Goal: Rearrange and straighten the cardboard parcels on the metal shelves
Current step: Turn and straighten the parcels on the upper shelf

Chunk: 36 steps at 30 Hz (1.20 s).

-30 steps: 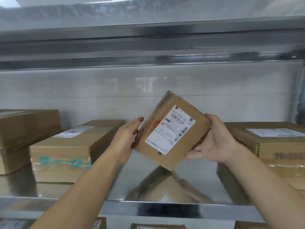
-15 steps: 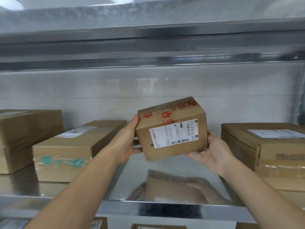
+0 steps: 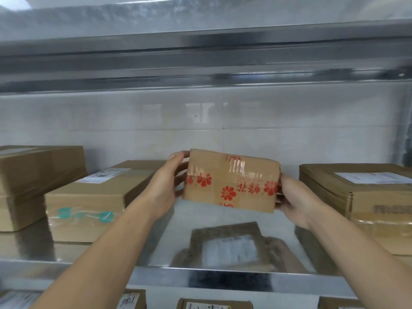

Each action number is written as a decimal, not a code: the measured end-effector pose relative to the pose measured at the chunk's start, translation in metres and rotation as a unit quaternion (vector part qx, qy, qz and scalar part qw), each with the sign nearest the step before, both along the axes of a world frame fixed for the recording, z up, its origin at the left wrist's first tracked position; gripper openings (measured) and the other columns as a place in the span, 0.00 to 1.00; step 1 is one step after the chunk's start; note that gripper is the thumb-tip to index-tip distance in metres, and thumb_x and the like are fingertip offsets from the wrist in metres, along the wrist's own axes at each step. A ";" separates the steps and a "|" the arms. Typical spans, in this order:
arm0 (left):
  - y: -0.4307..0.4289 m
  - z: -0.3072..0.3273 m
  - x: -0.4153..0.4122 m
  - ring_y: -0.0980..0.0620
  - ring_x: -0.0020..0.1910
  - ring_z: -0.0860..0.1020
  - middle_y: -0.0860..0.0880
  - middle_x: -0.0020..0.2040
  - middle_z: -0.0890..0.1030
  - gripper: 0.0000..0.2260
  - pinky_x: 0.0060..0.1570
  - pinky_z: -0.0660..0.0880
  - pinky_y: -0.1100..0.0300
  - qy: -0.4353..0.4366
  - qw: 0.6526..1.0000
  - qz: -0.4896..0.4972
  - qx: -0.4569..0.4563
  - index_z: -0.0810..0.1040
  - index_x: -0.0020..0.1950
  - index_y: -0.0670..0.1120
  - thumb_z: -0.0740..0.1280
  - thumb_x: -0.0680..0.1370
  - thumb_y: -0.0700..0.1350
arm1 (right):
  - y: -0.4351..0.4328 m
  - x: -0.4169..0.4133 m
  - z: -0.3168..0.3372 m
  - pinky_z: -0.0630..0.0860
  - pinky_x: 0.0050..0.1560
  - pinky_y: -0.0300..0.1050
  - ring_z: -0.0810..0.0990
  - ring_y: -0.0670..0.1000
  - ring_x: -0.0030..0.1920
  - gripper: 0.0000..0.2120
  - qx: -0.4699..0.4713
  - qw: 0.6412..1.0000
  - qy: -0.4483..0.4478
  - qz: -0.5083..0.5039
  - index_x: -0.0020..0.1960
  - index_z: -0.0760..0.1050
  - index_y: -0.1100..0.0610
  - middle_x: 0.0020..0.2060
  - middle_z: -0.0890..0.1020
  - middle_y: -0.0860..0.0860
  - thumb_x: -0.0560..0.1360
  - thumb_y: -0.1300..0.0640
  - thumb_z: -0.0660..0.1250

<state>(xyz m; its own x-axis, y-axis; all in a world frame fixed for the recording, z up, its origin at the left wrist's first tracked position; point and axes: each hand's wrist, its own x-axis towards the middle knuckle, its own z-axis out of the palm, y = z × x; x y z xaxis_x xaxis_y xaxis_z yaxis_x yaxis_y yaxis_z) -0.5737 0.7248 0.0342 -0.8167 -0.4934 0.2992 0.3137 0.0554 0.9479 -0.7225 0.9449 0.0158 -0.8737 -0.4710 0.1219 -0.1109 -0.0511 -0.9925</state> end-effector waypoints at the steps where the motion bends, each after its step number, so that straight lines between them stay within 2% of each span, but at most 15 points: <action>1: -0.001 -0.001 -0.001 0.49 0.54 0.79 0.50 0.58 0.82 0.17 0.48 0.73 0.53 0.001 1.000 0.003 -0.001 0.76 0.61 0.48 0.55 0.85 0.57 | 0.001 -0.001 -0.001 0.75 0.49 0.49 0.78 0.52 0.39 0.20 -0.003 1.000 -0.002 -0.002 0.44 0.80 0.54 0.31 0.83 0.50 0.87 0.53 0.54; 3: -0.002 -0.003 -0.002 0.49 0.54 0.79 0.50 0.55 0.82 0.16 0.51 0.72 0.52 0.003 1.000 0.011 0.007 0.75 0.57 0.47 0.55 0.85 0.58 | 0.001 -0.002 -0.002 0.75 0.47 0.48 0.78 0.52 0.39 0.19 -0.008 1.000 -0.005 0.008 0.44 0.80 0.53 0.30 0.83 0.49 0.87 0.55 0.54; 6: -0.003 -0.006 -0.003 0.50 0.50 0.80 0.51 0.48 0.84 0.18 0.48 0.72 0.53 0.006 0.999 0.020 0.035 0.77 0.54 0.47 0.55 0.85 0.59 | 0.000 -0.001 0.003 0.76 0.47 0.49 0.79 0.52 0.44 0.19 -0.035 0.999 -0.021 0.019 0.47 0.83 0.51 0.34 0.84 0.48 0.86 0.48 0.56; 8: -0.004 -0.009 -0.004 0.49 0.54 0.79 0.48 0.54 0.83 0.17 0.46 0.73 0.53 0.010 0.999 0.028 0.045 0.77 0.56 0.47 0.57 0.85 0.58 | -0.001 -0.001 0.005 0.77 0.49 0.51 0.80 0.53 0.47 0.20 -0.048 0.998 -0.041 0.025 0.54 0.84 0.51 0.40 0.85 0.49 0.86 0.44 0.55; 10: -0.004 -0.013 -0.006 0.47 0.56 0.78 0.47 0.56 0.81 0.13 0.47 0.75 0.52 0.009 0.998 0.047 0.043 0.76 0.57 0.49 0.59 0.85 0.56 | -0.004 -0.001 0.005 0.77 0.51 0.52 0.80 0.53 0.50 0.22 -0.046 0.998 -0.045 0.026 0.56 0.83 0.51 0.45 0.85 0.51 0.86 0.42 0.54; 14: 0.000 -0.015 -0.008 0.43 0.63 0.78 0.45 0.60 0.81 0.12 0.63 0.75 0.43 -0.011 0.997 0.065 0.025 0.75 0.61 0.48 0.59 0.85 0.54 | -0.004 0.003 0.002 0.78 0.56 0.53 0.80 0.53 0.51 0.22 -0.025 0.999 -0.032 0.027 0.53 0.85 0.51 0.45 0.85 0.51 0.86 0.42 0.55; 19: -0.003 -0.013 -0.008 0.49 0.63 0.78 0.51 0.61 0.82 0.16 0.68 0.71 0.43 -0.053 0.997 0.054 0.018 0.75 0.65 0.54 0.56 0.85 0.60 | -0.004 0.003 0.004 0.78 0.58 0.55 0.82 0.53 0.50 0.22 -0.015 0.999 -0.027 0.011 0.53 0.84 0.52 0.40 0.86 0.50 0.85 0.41 0.55; 24: 0.000 -0.012 -0.007 0.49 0.59 0.79 0.50 0.57 0.82 0.15 0.58 0.75 0.49 -0.072 0.996 0.059 -0.002 0.74 0.63 0.54 0.54 0.86 0.59 | -0.005 0.000 0.002 0.79 0.59 0.53 0.82 0.54 0.48 0.24 0.005 1.000 -0.011 0.010 0.52 0.84 0.52 0.34 0.87 0.49 0.85 0.40 0.54; 26: -0.001 -0.013 -0.008 0.49 0.58 0.79 0.49 0.58 0.82 0.13 0.59 0.75 0.47 -0.066 0.996 0.063 0.004 0.74 0.62 0.53 0.55 0.86 0.56 | -0.004 -0.001 0.002 0.79 0.60 0.55 0.82 0.55 0.47 0.23 0.009 1.000 -0.010 0.023 0.52 0.84 0.52 0.34 0.86 0.51 0.85 0.40 0.55; 28: -0.002 -0.014 -0.007 0.47 0.57 0.79 0.47 0.59 0.81 0.10 0.60 0.74 0.45 -0.051 0.996 0.067 0.029 0.74 0.63 0.52 0.57 0.86 0.52 | -0.001 -0.002 0.001 0.77 0.61 0.56 0.81 0.56 0.46 0.20 0.001 0.999 -0.015 0.034 0.51 0.84 0.52 0.36 0.86 0.52 0.85 0.42 0.58; 30: -0.005 -0.014 -0.006 0.45 0.55 0.80 0.45 0.59 0.82 0.11 0.59 0.77 0.43 -0.038 0.996 0.062 0.057 0.74 0.65 0.49 0.59 0.85 0.48 | 0.001 -0.003 0.001 0.78 0.55 0.54 0.81 0.55 0.45 0.15 -0.023 0.998 -0.022 0.053 0.52 0.84 0.51 0.41 0.85 0.54 0.84 0.46 0.61; 32: -0.007 -0.014 -0.005 0.48 0.49 0.82 0.45 0.55 0.83 0.13 0.47 0.80 0.49 -0.019 0.996 0.056 0.072 0.76 0.64 0.46 0.60 0.84 0.50 | 0.004 -0.003 0.002 0.79 0.48 0.53 0.82 0.54 0.45 0.11 -0.060 0.995 -0.047 0.069 0.55 0.84 0.49 0.47 0.83 0.55 0.84 0.48 0.63; 33: -0.008 -0.014 -0.006 0.50 0.46 0.81 0.46 0.53 0.83 0.14 0.42 0.78 0.53 -0.010 0.995 0.056 0.077 0.77 0.63 0.46 0.60 0.84 0.52 | 0.005 -0.004 0.002 0.81 0.49 0.55 0.82 0.55 0.47 0.11 -0.078 0.992 -0.065 0.075 0.56 0.83 0.49 0.50 0.83 0.56 0.83 0.49 0.63; 34: -0.008 -0.013 -0.005 0.51 0.46 0.80 0.48 0.52 0.82 0.15 0.41 0.76 0.56 -0.001 0.995 0.055 0.085 0.78 0.62 0.47 0.60 0.84 0.54 | 0.006 -0.004 0.002 0.82 0.50 0.58 0.82 0.57 0.50 0.10 -0.090 0.990 -0.078 0.081 0.56 0.83 0.50 0.53 0.82 0.58 0.83 0.49 0.64; 36: -0.010 -0.011 -0.005 0.50 0.51 0.79 0.50 0.51 0.83 0.17 0.49 0.75 0.54 0.013 0.994 0.050 0.094 0.80 0.62 0.48 0.60 0.83 0.57 | 0.005 -0.004 0.001 0.83 0.50 0.62 0.82 0.59 0.53 0.13 -0.094 0.987 -0.090 0.091 0.52 0.80 0.53 0.54 0.82 0.59 0.84 0.47 0.62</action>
